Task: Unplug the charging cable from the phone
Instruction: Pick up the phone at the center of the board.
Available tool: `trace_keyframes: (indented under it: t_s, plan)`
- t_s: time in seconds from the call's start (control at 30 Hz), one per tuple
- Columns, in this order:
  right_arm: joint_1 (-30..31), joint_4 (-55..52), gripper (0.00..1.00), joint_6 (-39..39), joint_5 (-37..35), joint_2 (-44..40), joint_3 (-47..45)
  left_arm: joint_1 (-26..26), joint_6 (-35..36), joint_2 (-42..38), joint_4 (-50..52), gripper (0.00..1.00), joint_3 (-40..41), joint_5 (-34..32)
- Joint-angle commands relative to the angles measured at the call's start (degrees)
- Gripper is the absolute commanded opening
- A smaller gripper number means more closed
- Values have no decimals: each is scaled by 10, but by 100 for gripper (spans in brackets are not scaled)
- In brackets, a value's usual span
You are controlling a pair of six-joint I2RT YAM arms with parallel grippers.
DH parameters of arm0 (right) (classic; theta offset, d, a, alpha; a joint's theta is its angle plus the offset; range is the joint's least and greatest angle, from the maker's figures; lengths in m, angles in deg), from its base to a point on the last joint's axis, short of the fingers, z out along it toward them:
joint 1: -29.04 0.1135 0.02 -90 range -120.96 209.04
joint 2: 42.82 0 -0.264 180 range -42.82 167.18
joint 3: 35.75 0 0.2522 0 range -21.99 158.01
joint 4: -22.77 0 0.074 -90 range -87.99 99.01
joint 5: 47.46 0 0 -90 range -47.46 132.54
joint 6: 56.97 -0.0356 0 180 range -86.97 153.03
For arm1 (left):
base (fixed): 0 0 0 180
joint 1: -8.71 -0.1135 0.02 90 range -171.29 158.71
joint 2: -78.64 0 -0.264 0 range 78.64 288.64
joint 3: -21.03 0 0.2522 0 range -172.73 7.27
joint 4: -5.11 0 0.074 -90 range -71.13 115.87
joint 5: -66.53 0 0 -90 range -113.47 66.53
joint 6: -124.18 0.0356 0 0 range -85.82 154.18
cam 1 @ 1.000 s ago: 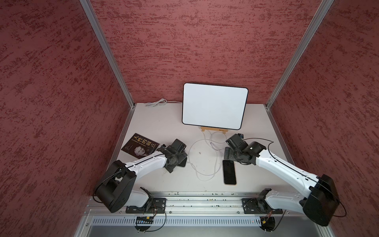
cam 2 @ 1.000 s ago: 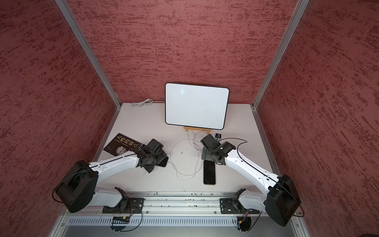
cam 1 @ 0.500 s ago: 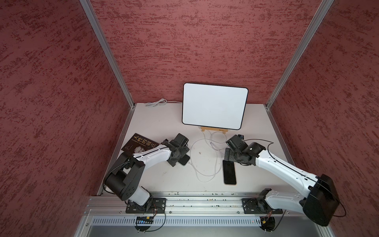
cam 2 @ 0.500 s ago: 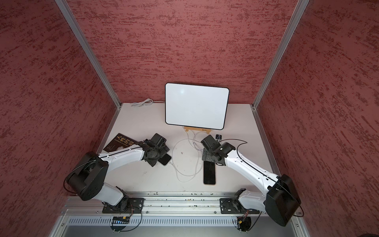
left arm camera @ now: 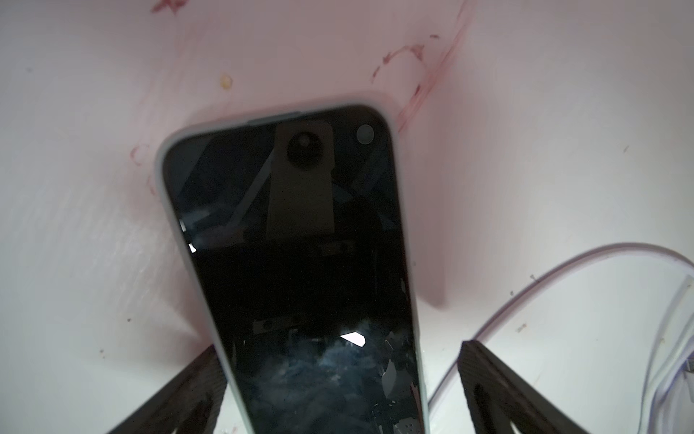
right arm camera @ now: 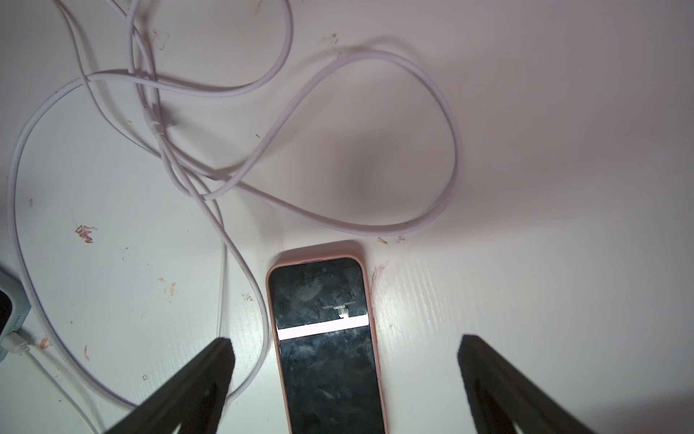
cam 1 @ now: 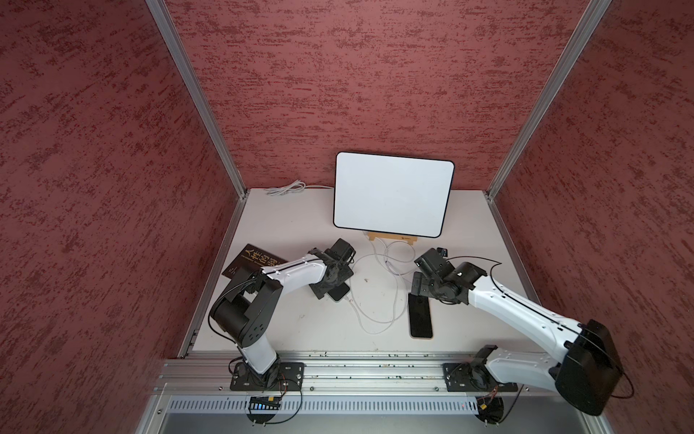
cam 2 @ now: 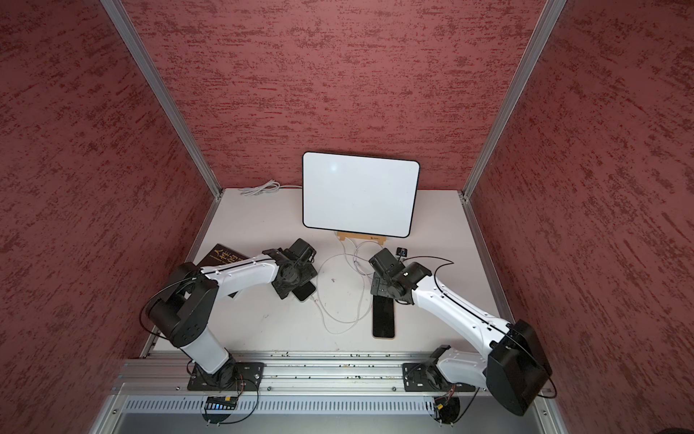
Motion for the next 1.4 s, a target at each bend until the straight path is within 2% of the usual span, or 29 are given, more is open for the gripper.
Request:
trace_keyframes:
  t_s: [0.0, 0.5, 0.73, 0.9, 1.07, 1.37]
  plan:
    - [-5, 12, 99, -10, -11, -5, -10, 7, 3, 47, 34, 100, 21, 23]
    - [-9, 9, 99, -10, -14, -21, -17, 9, 1, 85, 1, 89, 24, 60]
    - [-10, 10, 99, -10, -11, -25, -18, 10, 14, 110, 7, 95, 10, 69]
    - [-12, 7, 99, -9, -13, -31, -18, 10, 16, 123, -2, 88, 8, 78]
    - [-15, 7, 99, -8, -14, -33, -18, 10, 23, 131, -9, 74, 8, 83]
    - [-16, 11, 99, -3, -9, -32, -18, 8, 42, 104, 14, 66, -4, 57]
